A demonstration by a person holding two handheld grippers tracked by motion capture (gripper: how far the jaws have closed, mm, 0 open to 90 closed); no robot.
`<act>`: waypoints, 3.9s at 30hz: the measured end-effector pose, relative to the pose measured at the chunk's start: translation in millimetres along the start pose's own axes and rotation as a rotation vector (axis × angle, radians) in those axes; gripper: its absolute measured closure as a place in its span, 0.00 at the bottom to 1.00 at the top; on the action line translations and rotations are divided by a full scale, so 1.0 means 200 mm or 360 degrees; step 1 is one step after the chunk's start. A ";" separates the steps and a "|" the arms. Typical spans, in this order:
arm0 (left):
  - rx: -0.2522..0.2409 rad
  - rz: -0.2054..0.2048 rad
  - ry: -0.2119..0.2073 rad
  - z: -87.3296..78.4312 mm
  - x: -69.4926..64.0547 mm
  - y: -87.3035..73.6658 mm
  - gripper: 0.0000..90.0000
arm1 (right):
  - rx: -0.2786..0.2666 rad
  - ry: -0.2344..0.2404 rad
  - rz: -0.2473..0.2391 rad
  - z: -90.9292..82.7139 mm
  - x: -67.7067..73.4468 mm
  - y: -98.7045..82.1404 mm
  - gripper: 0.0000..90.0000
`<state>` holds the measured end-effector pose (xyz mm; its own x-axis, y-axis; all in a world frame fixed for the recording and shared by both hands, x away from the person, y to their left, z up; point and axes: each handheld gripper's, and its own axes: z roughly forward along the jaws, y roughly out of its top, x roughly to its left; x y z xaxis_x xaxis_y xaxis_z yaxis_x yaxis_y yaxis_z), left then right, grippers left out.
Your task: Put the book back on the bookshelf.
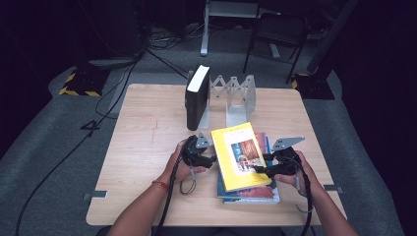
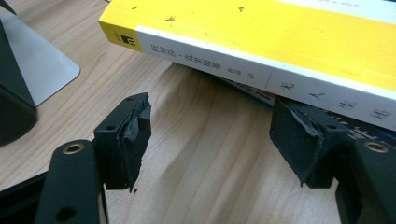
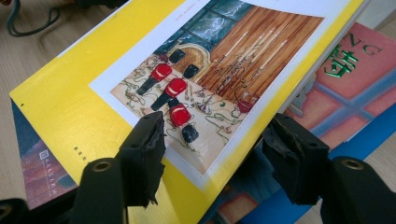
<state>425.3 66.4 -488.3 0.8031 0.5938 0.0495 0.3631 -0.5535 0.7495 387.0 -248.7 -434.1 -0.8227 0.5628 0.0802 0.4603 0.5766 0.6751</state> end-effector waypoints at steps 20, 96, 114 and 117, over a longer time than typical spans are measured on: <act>-0.0059 -0.0184 -0.0004 0.07 0.09 0.00 0.41 | -0.0168 0.0003 -0.0240 -0.03 0.07 0.00 0.85; -0.0248 0.0087 -0.0126 -0.26 -0.05 0.08 0.63 | -0.0588 -0.0478 -0.0524 -0.14 0.19 -0.10 0.98; -0.0301 0.0147 -0.0182 -0.11 -0.29 0.14 0.43 | -0.0591 -0.0468 -0.0500 -0.14 0.18 -0.10 0.97; -0.0332 0.0123 -0.0176 -0.12 -0.28 0.16 0.50 | -0.0592 -0.0469 -0.0485 -0.14 0.18 -0.10 0.95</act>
<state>380.4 29.6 -451.9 0.8756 0.4807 0.0480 0.2026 -0.4554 0.8669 338.7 -256.4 -424.3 -0.7473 0.5760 -0.3313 0.0240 0.5216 0.8528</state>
